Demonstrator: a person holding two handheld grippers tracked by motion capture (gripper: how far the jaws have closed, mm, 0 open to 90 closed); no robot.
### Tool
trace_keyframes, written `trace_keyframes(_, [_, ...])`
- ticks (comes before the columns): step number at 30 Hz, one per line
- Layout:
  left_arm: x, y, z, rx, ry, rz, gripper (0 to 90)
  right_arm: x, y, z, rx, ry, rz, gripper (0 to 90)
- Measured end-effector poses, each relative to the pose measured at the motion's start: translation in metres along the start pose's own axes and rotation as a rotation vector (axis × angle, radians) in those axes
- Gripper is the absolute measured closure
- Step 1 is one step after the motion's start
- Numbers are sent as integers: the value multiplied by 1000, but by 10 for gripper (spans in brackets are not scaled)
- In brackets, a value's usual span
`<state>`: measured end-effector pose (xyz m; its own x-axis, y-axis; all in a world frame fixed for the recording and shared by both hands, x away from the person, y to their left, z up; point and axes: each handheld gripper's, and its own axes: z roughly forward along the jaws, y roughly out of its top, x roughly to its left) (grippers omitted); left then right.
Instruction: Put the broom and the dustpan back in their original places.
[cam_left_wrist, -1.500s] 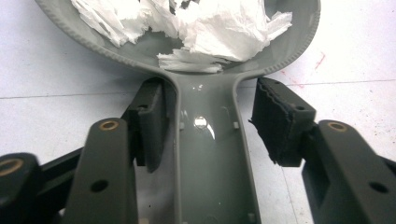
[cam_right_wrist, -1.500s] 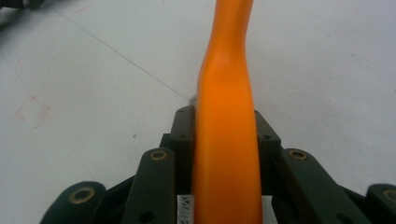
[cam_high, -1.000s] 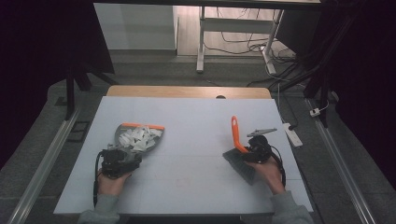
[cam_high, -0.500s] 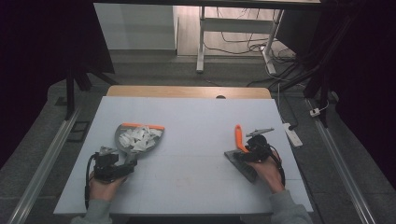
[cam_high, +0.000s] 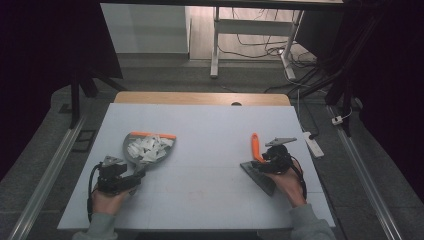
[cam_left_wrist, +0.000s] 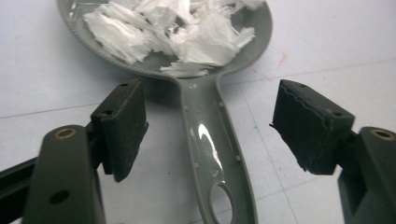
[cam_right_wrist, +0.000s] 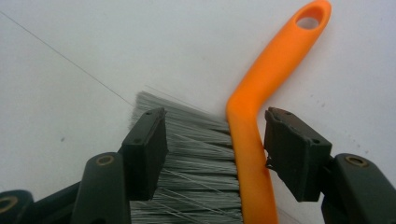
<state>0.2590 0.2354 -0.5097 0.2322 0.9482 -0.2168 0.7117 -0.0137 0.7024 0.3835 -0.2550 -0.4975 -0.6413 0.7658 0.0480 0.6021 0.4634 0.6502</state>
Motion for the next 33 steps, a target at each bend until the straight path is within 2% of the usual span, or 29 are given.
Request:
trace_keyframes(3, [-2,1,-1,4,-24,29,293,2,0,-2,-28,31,-4,399])
trace_keyframes(5, [-4,2,-2,0,-30,54,306,4,1,-3,-35,31,-15,400])
trace_keyframes(10, [-7,4,-4,5,-88,113,326,9,0,-10,-68,43,-44,408])
trace_keyframes(14, [-8,7,-5,26,-130,162,318,12,0,-14,-70,62,-62,411])
trace_keyframes(19, [-5,9,-7,24,-196,195,317,19,-2,-17,-72,81,-100,419])
trace_keyframes(26, [2,1,-9,24,-229,230,315,28,-14,-28,-93,85,-150,426])
trace_keyframes(33, [4,-10,-17,10,-243,256,309,31,-31,-39,-114,88,-151,428])
